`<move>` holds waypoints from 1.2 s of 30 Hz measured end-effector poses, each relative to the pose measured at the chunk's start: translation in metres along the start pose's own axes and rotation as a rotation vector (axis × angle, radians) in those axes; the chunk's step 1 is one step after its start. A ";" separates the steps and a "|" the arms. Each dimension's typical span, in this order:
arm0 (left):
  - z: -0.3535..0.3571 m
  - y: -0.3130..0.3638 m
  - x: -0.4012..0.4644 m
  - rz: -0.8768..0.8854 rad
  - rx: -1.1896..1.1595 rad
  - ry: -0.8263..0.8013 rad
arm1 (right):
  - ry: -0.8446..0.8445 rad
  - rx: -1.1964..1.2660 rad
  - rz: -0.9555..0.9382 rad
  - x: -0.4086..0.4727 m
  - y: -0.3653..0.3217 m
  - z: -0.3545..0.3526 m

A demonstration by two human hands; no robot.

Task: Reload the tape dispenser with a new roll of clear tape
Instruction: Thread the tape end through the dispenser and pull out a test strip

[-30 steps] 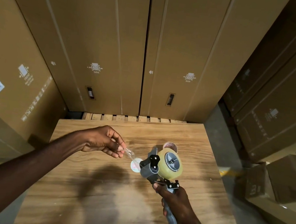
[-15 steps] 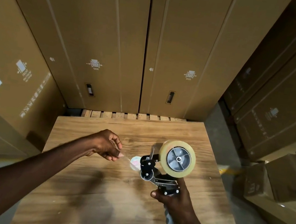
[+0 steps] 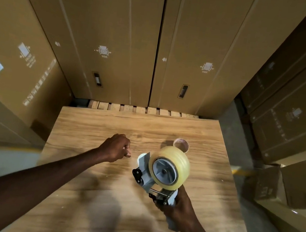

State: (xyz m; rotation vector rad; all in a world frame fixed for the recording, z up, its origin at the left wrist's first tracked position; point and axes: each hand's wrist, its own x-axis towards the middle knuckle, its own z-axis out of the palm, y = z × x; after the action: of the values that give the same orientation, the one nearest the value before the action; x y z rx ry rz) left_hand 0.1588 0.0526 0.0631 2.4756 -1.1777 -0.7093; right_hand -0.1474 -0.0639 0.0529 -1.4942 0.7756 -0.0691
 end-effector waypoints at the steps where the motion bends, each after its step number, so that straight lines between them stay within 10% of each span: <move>1: 0.006 -0.004 0.002 -0.014 0.008 -0.002 | -0.021 -0.001 0.019 0.003 0.003 0.001; 11: 0.111 -0.057 0.029 0.130 -0.094 0.323 | 0.053 0.014 0.150 0.061 0.042 0.035; 23: 0.154 -0.102 0.061 -0.087 0.271 0.013 | 0.058 -0.127 0.122 0.076 0.075 0.034; 36: 0.164 -0.110 0.053 0.012 0.413 0.115 | 0.047 -0.327 -0.031 0.072 0.091 0.033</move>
State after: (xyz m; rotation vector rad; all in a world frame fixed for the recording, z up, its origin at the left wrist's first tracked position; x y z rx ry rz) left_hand 0.1664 0.0687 -0.1405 2.7896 -1.4098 -0.3374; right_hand -0.1140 -0.0602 -0.0627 -1.8193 0.8298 -0.0001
